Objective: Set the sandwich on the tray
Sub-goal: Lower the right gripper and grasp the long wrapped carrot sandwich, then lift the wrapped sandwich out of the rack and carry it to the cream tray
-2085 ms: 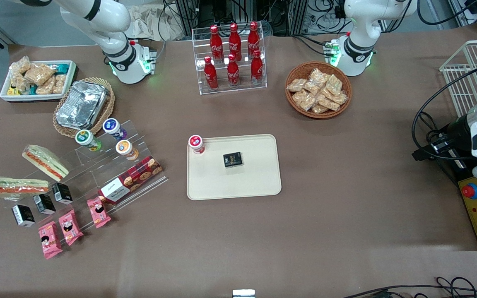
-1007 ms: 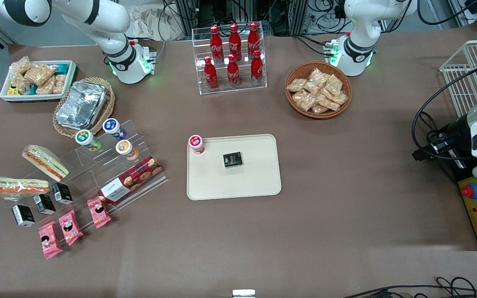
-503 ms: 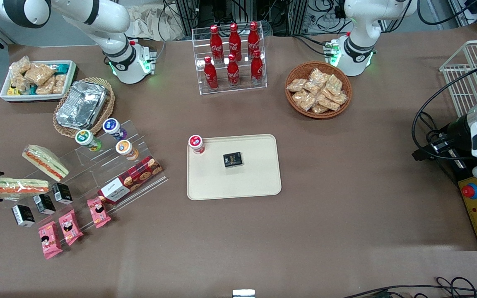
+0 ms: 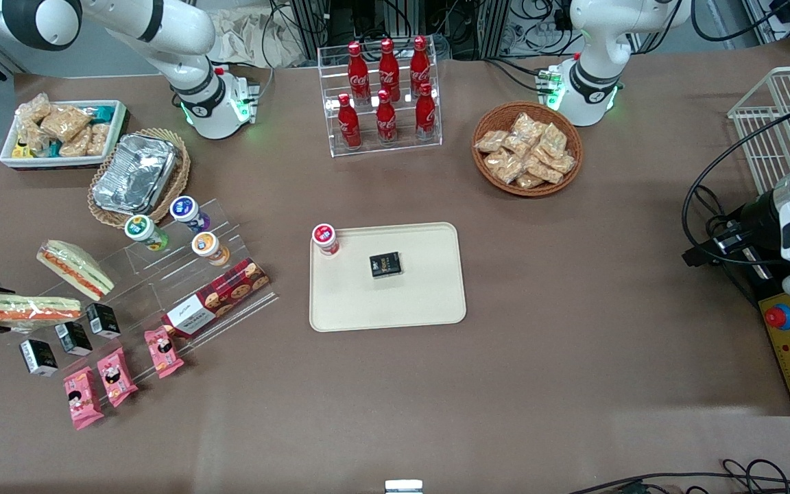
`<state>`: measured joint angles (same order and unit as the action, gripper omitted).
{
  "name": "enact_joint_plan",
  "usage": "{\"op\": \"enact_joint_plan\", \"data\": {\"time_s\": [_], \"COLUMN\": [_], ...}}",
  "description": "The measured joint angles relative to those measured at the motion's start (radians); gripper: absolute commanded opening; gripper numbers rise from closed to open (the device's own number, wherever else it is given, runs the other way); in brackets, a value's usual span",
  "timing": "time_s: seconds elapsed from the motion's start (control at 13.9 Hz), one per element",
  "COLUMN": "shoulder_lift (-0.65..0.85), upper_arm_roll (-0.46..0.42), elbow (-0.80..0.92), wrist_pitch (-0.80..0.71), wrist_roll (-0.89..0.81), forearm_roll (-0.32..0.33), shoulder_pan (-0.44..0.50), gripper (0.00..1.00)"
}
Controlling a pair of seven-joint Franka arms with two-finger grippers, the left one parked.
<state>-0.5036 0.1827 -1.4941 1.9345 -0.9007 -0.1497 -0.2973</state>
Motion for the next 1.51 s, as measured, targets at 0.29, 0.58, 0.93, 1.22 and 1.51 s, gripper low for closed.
{"op": "enact_joint_plan", "data": {"time_s": [0.29,0.58,0.93,1.22,1.51], "shoulder_lift": [0.004,0.022,0.092,0.144,0.177], "upper_arm_roll": [-0.001,-0.003,-0.037,-0.107,-0.183], "elbow": [0.000,0.010,0.047,0.065,0.066], "wrist_pitch": [0.003,0.014,0.015,0.013,-0.081], "wrist_roll": [0.001,0.002,0.003,0.098,0.293], "forearm_roll": [0.000,0.000,-0.001,-0.001,-0.001], "shoulder_pan": [0.000,0.001,0.004,0.010,0.016], "gripper": [0.35,0.35,0.35,0.36,0.36]}}
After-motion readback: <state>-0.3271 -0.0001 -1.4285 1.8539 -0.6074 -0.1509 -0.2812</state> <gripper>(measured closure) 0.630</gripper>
